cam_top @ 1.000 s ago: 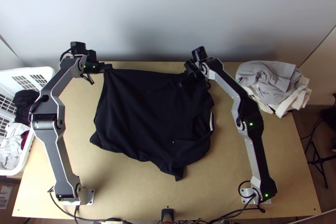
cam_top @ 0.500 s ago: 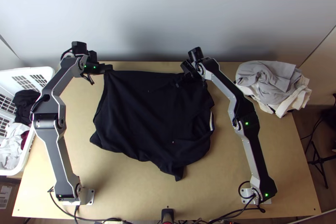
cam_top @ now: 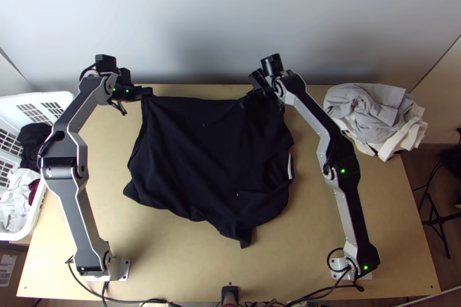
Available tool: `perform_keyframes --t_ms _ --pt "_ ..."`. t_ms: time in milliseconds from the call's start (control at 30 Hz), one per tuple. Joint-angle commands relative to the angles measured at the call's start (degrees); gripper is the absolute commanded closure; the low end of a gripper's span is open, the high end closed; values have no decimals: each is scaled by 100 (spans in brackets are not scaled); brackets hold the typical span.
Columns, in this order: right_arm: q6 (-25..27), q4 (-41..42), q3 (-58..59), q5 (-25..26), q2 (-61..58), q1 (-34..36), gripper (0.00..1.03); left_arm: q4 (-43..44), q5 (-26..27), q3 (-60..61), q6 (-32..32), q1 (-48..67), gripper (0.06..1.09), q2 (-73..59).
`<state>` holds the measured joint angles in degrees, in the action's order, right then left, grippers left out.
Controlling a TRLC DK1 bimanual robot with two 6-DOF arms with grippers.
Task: Fold the t-shirt
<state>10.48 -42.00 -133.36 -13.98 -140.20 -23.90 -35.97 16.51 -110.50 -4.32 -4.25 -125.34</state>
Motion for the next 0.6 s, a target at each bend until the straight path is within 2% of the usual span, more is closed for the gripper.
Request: perform_keyframes --t_ms 0,133,200,433,567 --pt "-37 95 3 9 265 -18 100 63 10 2 10 -93 105 220" --pt "-37 95 144 62 459 -18 100 99 10 2 159 -137 105 282" --pt "24 104 346 290 555 -18 100 213 19 90 221 -155 105 326" --pt "393 974 899 870 784 -62 100 1083 10 520 247 -102 105 704" --pt "868 1783 1585 1292 951 -229 100 1795 -148 881 238 -67 105 967"
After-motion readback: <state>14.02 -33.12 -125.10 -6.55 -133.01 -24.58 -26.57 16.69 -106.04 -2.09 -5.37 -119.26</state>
